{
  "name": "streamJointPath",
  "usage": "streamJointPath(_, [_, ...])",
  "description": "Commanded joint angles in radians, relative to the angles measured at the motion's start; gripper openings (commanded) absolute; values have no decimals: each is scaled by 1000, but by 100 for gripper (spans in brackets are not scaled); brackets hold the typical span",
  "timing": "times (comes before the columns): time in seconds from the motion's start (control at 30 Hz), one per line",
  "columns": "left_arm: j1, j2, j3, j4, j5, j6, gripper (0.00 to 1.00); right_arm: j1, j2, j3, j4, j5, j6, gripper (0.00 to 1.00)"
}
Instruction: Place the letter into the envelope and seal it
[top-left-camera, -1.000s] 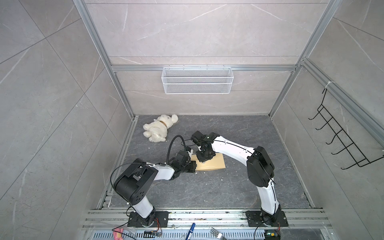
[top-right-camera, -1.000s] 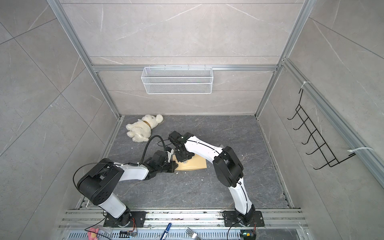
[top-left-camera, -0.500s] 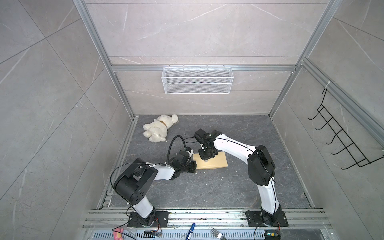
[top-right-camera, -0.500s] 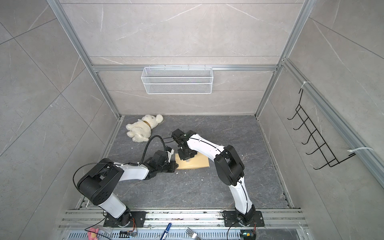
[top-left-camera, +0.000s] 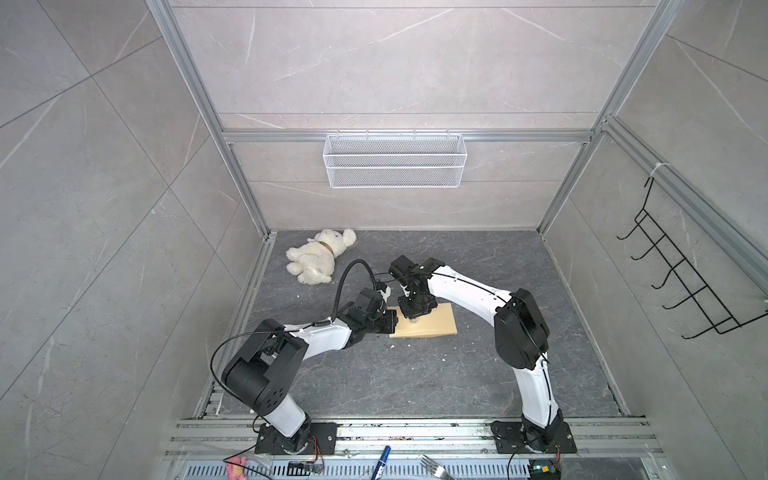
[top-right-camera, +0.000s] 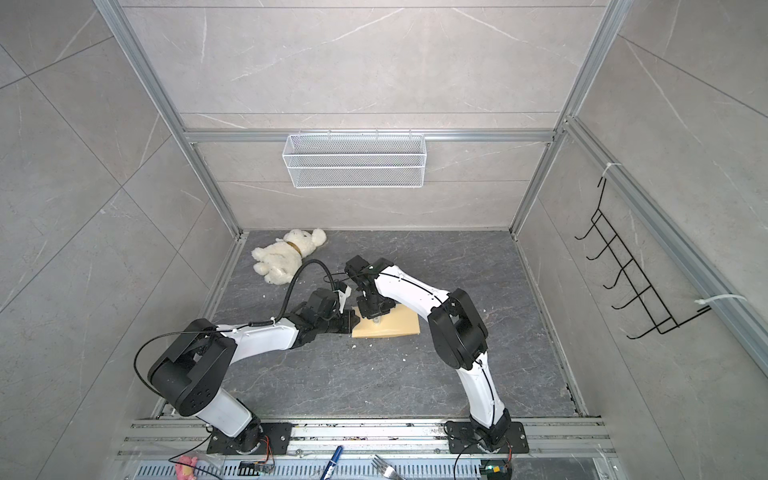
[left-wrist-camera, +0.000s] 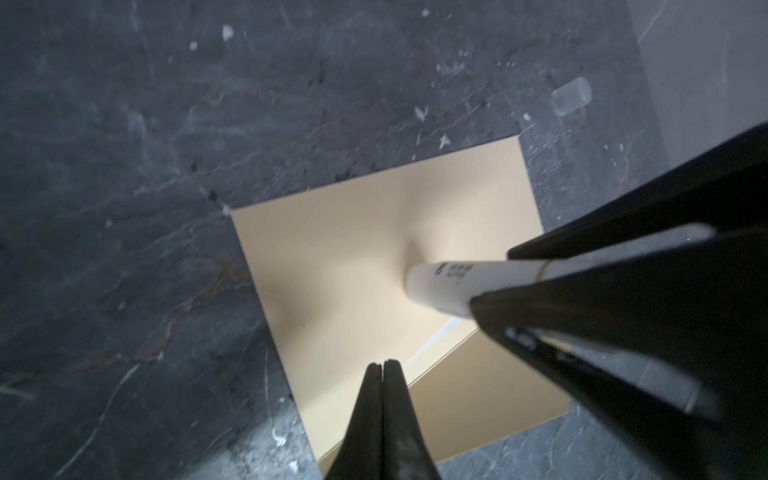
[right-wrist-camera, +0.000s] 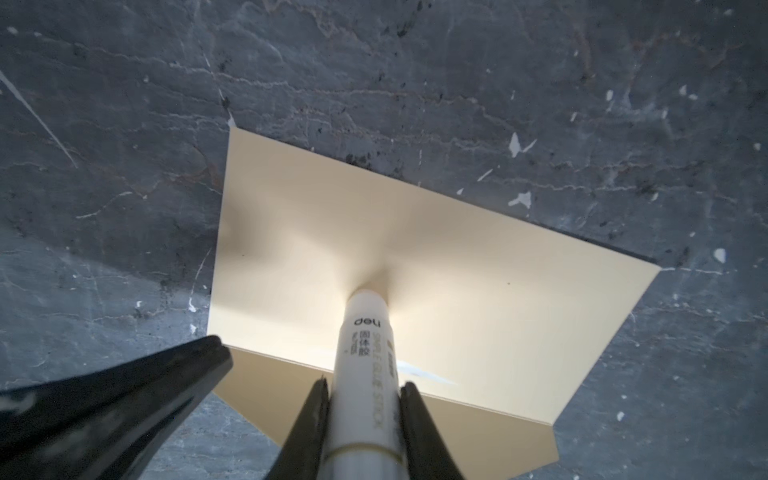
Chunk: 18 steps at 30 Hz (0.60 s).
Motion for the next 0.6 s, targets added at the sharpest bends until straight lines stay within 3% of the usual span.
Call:
streamJointPath(0.0, [3,35,66,-57,28,33,0,-4,22,8,-30,-14,16,0])
streamJointPath(0.57, [4,171,119,-130,19,4,0,-2,20,-10,-1,-44,61,0])
